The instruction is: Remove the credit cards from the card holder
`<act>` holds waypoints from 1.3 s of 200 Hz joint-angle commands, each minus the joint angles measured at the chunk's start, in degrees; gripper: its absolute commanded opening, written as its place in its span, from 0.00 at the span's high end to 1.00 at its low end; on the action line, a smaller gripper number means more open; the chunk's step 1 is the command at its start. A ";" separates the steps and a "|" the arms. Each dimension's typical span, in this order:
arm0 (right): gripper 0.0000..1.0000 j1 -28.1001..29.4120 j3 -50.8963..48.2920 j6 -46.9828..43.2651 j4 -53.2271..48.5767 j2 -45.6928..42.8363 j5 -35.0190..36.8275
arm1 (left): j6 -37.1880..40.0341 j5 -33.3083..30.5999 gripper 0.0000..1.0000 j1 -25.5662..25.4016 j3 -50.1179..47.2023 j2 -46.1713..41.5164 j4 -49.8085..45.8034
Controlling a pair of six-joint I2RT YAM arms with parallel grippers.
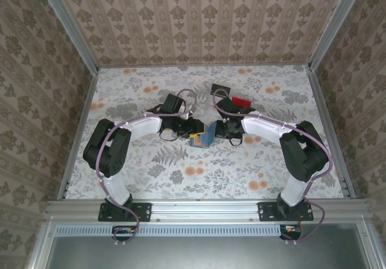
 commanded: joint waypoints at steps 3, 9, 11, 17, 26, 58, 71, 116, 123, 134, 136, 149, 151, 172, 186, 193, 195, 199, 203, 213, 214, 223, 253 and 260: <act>0.99 0.00 -0.54 0.04 0.84 1.11 -1.19 | 1.37 -0.69 0.65 -0.67 1.75 1.32 -2.30; 0.99 0.00 -0.53 0.04 0.82 1.11 -1.15 | 1.31 -0.66 0.66 -0.67 1.87 1.57 -2.35; 0.99 -0.02 -0.53 0.04 0.80 1.11 -1.19 | 1.31 -0.69 0.66 -0.63 1.87 1.61 -2.38; 0.99 0.00 -0.53 -0.01 0.83 1.13 -1.11 | 1.33 -0.69 0.66 -0.72 2.03 1.85 -2.39; 0.99 0.00 -0.53 -0.04 0.83 1.11 -1.14 | 1.44 -0.81 0.67 -0.76 2.26 2.00 -2.66; 0.99 0.00 -0.53 -0.13 0.73 1.02 -1.28 | 2.18 -2.29 0.74 -0.85 3.02 2.58 -4.63; 0.99 0.00 -0.50 -0.13 0.72 1.02 -1.46 | 2.42 -2.90 0.76 -0.85 3.25 2.73 -5.50; 1.00 0.00 -0.53 -0.13 0.82 0.77 -1.53 | 4.55 -3.42 0.77 -0.76 3.94 1.63 -7.90; 1.00 0.00 -0.53 -0.13 0.87 0.76 -1.48 | 5.44 -5.20 0.78 -0.76 4.44 1.19 -9.25; 0.99 0.00 -0.50 -0.13 0.89 0.90 -1.54 | 6.28 -6.12 0.82 -0.67 4.91 0.73 -10.37; 0.99 0.00 -0.52 -0.11 0.87 0.88 -1.56 | 6.44 -6.09 0.83 -0.67 4.96 0.65 -10.39; 1.00 0.00 -0.53 -0.13 1.07 0.85 -1.89 | 6.50 -5.85 0.88 -0.67 5.07 0.64 -10.35; 1.00 0.00 -0.53 -0.13 1.15 0.89 -1.92 | 6.48 -5.74 0.89 -0.67 5.05 0.68 -10.34; 1.00 0.00 -0.73 -0.29 2.51 0.63 -3.81 | 6.44 -5.68 0.97 -0.63 5.01 0.96 -10.19; 1.00 0.00 -1.10 -0.47 4.42 0.51 -6.37 | 6.58 -5.66 1.00 -0.54 4.97 0.88 -10.27; 1.00 -0.02 -1.30 -0.47 5.65 0.46 -8.18 | 6.74 -5.66 1.00 -0.50 5.08 0.63 -10.56; 1.00 0.00 -1.36 -0.48 5.97 0.51 -8.72 | 6.82 -5.69 1.00 -0.43 5.07 0.52 -10.70; 1.00 0.00 -1.47 -0.49 6.48 0.51 -9.42 | 6.99 -5.64 1.00 -0.34 5.06 0.27 -10.93; 1.00 0.05 -1.64 -0.36 7.37 0.54 -10.80 | 7.17 -5.69 1.00 -0.24 5.03 -0.10 -11.15; 1.00 0.09 -1.82 -0.22 9.39 0.75 -13.62 | 7.52 -5.69 1.00 0.17 4.57 -1.18 -11.52; 1.00 0.15 -1.84 -0.22 9.82 0.80 -14.41 | 7.53 -5.70 1.00 0.19 4.54 -1.30 -11.57; 1.00 0.31 -1.92 -0.06 11.63 1.05 -17.10 | 7.89 -5.71 1.00 0.64 4.03 -2.42 -12.08; 1.00 1.32 -1.49 1.30 16.90 2.07 -24.02 | 9.11 -5.53 1.00 2.25 2.53 -5.91 -13.68; 0.99 1.41 -1.49 1.69 17.62 2.24 -24.54 | 9.23 -5.52 1.00 2.53 2.08 -6.66 -13.73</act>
